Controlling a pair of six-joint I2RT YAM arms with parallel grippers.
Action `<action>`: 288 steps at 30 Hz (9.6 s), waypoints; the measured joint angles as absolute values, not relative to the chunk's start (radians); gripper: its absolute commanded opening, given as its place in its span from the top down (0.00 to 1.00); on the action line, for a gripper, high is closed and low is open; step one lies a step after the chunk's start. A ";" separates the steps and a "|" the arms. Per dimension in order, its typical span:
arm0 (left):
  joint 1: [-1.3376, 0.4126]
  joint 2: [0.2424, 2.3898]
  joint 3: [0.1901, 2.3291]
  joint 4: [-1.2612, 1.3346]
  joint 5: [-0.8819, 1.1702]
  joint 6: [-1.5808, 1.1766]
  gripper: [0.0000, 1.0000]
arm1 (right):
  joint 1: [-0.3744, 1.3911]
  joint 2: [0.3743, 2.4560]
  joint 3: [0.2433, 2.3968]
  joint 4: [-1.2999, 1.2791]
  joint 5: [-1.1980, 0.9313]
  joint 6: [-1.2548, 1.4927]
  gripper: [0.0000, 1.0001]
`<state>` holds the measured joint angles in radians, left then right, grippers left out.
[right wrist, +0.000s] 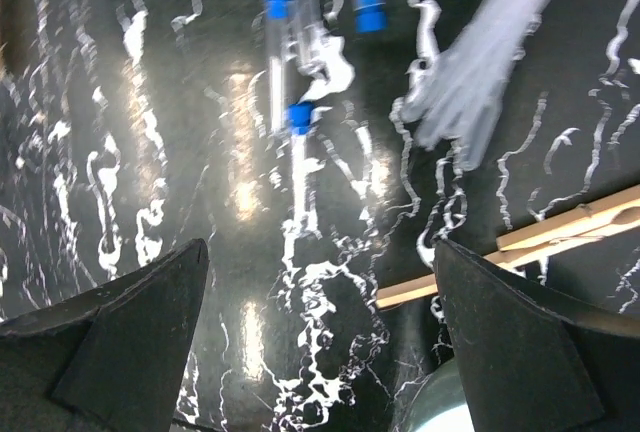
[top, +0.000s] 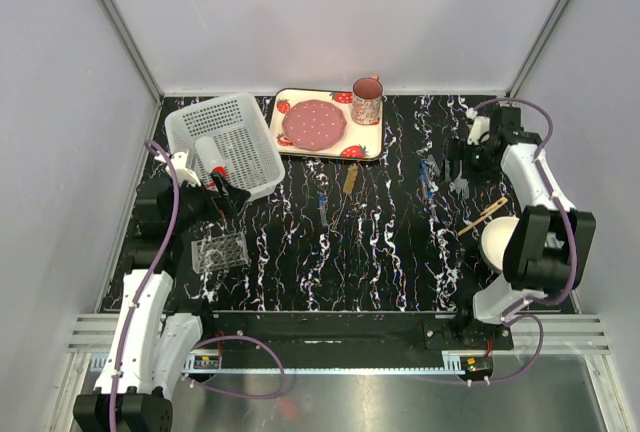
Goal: Organize the chemistry lab equipment
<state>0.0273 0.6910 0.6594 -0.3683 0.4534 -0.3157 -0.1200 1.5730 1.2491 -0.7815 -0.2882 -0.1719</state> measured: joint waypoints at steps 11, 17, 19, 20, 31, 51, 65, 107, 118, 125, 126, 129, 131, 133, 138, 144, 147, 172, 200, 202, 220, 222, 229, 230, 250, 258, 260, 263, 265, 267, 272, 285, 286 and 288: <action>0.027 0.691 0.646 -0.346 0.502 -0.341 0.01 | -0.231 1.848 1.448 -0.776 -0.247 -0.072 0.04; 0.027 0.689 0.645 -0.346 0.502 -0.341 0.01 | -0.234 1.936 1.526 -0.775 -0.237 -0.065 0.14; 0.027 0.689 0.644 -0.346 0.502 -0.341 0.01 | -0.235 1.967 1.548 -0.772 -0.227 -0.063 0.16; 0.027 0.689 0.644 -0.346 0.502 -0.341 0.01 | -0.236 1.984 1.559 -0.771 -0.226 -0.061 0.18; 0.027 0.708 0.644 -0.346 0.502 -0.341 0.01 | -0.237 2.156 1.673 -0.770 -0.193 -0.029 0.35; 0.023 0.816 0.548 -0.136 0.829 -0.603 0.01 | -0.239 2.070 1.557 -0.686 -0.130 -0.014 0.84; -0.503 0.917 0.456 0.594 0.627 -1.040 0.01 | -0.229 1.439 1.156 -0.607 -0.950 -0.137 0.84; -0.884 1.816 1.157 0.680 0.245 -0.862 0.48 | -0.120 1.407 1.013 -0.625 -1.391 -0.225 0.83; -0.886 1.826 1.185 0.668 0.247 -0.860 0.70 | -0.118 1.406 1.009 -0.625 -1.390 -0.228 0.83; -0.887 1.826 1.185 0.671 0.247 -0.861 0.76 | -0.118 1.406 1.007 -0.625 -1.389 -0.231 0.61; -0.886 1.826 1.184 0.672 0.247 -0.861 0.77 | -0.118 1.406 1.007 -0.625 -1.389 -0.231 0.55; -0.884 1.815 1.166 0.675 0.247 -0.859 0.77 | -0.118 1.403 1.005 -0.627 -1.390 -0.236 0.38; -0.875 1.795 1.132 0.671 0.247 -0.857 0.77 | -0.118 1.396 1.005 -0.627 -1.390 -0.241 0.30; -0.858 1.768 1.092 0.664 0.250 -0.855 0.78 | -0.118 1.385 1.003 -0.628 -1.390 -0.250 0.21; -0.780 1.660 0.958 0.642 0.266 -0.852 0.78 | -0.118 1.356 1.003 -0.656 -1.389 -0.299 0.07; -0.641 1.451 0.818 0.538 0.310 -0.814 0.78 | -0.118 1.331 1.003 -0.700 -1.370 -0.372 0.04; -0.522 1.335 0.804 0.404 0.337 -0.753 0.78 | -0.118 1.327 1.003 -0.710 -1.359 -0.395 0.04; 0.129 1.699 1.317 -0.332 0.457 -0.406 0.48 | -0.118 1.327 1.003 -0.759 -1.293 -0.467 0.04; 0.159 0.740 0.770 -0.276 0.393 -0.318 0.01 | -0.036 1.333 1.327 -1.023 -0.962 -0.631 0.04; 0.159 0.730 0.738 -0.282 0.454 -0.336 0.01 | 0.017 1.342 1.349 -1.036 -0.923 -0.624 0.04; 0.153 0.560 0.600 -0.384 0.666 -0.354 0.01 | 0.405 1.674 1.475 -0.982 -0.510 -0.405 0.00; 0.152 0.570 0.599 -0.385 0.675 -0.353 0.01 | 0.405 1.680 1.475 -0.990 -0.480 -0.428 0.00; 0.150 0.592 0.596 -0.385 0.698 -0.353 0.01 | 0.263 1.565 1.379 -1.089 -0.400 -0.685 0.00; 0.149 0.592 0.593 -0.382 0.701 -0.356 0.01 | 0.221 1.538 1.357 -1.101 -0.379 -0.722 0.00; 0.141 0.656 0.580 -0.345 0.730 -0.372 0.01 | -0.109 1.668 1.223 -1.127 -0.183 -1.410 0.14; 0.139 0.657 0.580 -0.346 0.730 -0.374 0.01 | -0.088 1.645 1.052 -1.042 -0.146 -1.543 0.24; 0.139 0.657 0.580 -0.347 0.730 -0.374 0.01 | -0.087 1.645 1.015 -1.002 -0.126 -1.574 0.24; 0.139 0.657 0.580 -0.347 0.730 -0.374 0.01 | -0.086 1.643 0.957 -0.916 -0.107 -1.624 0.25; 0.138 0.657 0.580 -0.348 0.730 -0.374 0.01 | -0.085 1.631 0.926 -0.859 -0.089 -1.670 0.31; 0.136 0.657 0.580 -0.349 0.730 -0.374 0.01 | -0.085 1.618 0.908 -0.819 -0.086 -1.699 0.36; 0.126 0.657 0.580 -0.353 0.725 -0.374 0.01 | -0.082 1.573 0.855 -0.723 -0.054 -1.789 0.41; 0.115 0.658 0.580 -0.369 0.714 -0.373 0.01 | -0.052 1.594 0.849 -0.616 -0.045 -1.880 0.83; 0.115 0.659 0.580 -0.368 0.713 -0.373 0.01 | -0.047 1.601 0.855 -0.615 -0.045 -1.879 0.85; 0.115 0.662 0.580 -0.368 0.711 -0.373 0.01 | -0.043 1.617 0.872 -0.617 -0.046 -1.872 0.90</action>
